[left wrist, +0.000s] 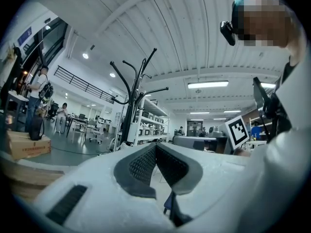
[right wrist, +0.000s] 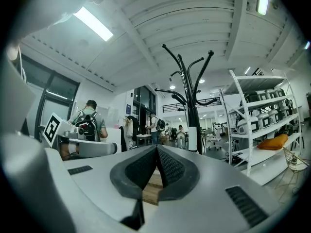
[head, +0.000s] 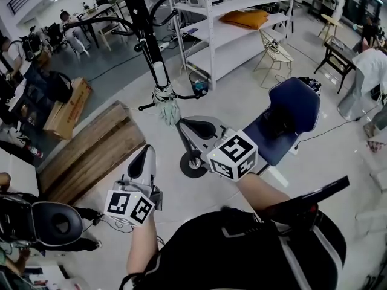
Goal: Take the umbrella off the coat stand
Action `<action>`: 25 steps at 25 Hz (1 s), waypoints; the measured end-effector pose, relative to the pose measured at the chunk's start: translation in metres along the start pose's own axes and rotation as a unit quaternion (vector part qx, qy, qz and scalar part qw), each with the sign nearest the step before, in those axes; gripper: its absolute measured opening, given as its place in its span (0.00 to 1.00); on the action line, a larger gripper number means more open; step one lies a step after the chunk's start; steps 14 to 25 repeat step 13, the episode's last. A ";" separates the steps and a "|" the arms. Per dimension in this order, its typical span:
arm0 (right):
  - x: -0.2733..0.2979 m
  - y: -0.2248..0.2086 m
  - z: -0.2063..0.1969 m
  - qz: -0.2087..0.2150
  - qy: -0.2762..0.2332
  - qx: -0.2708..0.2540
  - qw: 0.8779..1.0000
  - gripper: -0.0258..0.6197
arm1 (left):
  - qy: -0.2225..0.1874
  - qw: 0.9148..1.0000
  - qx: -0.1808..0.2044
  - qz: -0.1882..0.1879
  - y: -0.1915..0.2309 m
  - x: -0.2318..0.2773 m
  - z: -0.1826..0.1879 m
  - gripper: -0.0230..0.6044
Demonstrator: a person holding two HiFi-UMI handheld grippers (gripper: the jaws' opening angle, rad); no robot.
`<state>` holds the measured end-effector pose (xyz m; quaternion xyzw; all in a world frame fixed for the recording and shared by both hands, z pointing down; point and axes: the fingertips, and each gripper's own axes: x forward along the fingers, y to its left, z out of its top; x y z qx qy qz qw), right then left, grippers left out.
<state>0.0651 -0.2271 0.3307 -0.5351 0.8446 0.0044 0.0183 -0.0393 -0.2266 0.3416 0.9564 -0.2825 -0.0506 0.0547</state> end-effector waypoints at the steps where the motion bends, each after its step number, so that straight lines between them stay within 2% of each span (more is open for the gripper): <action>1: 0.000 0.001 0.000 0.000 0.000 -0.001 1.000 0.05 | 0.000 1.000 0.001 0.001 0.001 -0.001 0.000 0.05; 25: 0.000 0.009 -0.013 -0.013 0.020 -0.006 1.000 0.05 | -0.007 1.000 -0.007 0.002 0.004 -0.011 -0.005 0.05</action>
